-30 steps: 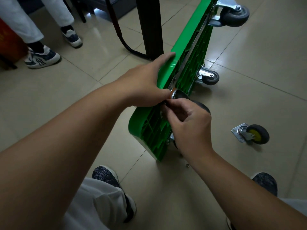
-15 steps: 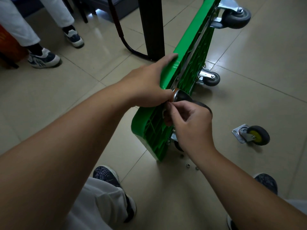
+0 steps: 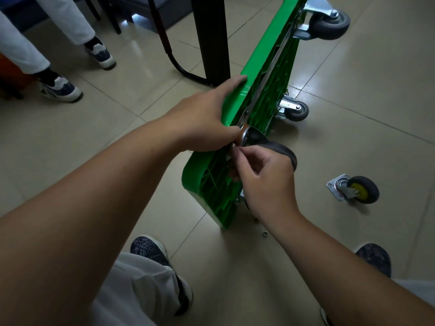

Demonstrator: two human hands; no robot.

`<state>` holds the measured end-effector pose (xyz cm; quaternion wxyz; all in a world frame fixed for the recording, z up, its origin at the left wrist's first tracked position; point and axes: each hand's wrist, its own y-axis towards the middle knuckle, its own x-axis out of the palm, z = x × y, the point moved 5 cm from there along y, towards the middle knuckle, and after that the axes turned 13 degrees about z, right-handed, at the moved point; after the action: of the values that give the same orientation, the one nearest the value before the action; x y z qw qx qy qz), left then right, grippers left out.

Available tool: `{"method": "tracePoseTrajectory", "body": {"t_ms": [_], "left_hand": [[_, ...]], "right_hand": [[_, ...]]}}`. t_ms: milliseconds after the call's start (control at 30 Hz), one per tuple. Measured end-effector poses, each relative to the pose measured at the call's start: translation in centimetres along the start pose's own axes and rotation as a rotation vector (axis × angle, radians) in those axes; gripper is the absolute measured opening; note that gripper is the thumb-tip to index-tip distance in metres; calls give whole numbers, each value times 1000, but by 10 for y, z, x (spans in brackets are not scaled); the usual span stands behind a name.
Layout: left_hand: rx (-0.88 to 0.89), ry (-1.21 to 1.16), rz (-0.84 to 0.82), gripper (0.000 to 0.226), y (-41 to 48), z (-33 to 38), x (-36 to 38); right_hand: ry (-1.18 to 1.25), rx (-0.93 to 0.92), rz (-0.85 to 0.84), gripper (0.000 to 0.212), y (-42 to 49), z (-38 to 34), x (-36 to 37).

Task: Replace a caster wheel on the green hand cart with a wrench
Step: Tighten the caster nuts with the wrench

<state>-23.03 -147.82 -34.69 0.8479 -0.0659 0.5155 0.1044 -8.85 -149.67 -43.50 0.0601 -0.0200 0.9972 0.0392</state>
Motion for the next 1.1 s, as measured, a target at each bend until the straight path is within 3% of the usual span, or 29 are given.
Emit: {"method": "tracePoseTrajectory", "body": {"t_ms": [233, 433, 667, 833, 1033, 1100], "left_hand": [[1, 17, 8, 91, -1, 0, -1], [-19, 14, 0, 91, -2, 2, -2], [-7, 27, 11, 91, -1, 3, -1], [-6, 24, 7, 91, -1, 2, -1], [8, 35, 11, 91, 0, 0, 0], [1, 29, 9, 91, 0, 0, 0]], "right_hand": [[104, 25, 63, 8, -2, -9, 2], [80, 91, -17, 12, -12, -1, 4], [53, 4, 59, 23, -10, -10, -5], [-44, 3, -21, 16, -16, -5, -1], [20, -90, -36, 32, -19, -13, -1], [-37, -136, -12, 23, -22, -5, -2]]}}
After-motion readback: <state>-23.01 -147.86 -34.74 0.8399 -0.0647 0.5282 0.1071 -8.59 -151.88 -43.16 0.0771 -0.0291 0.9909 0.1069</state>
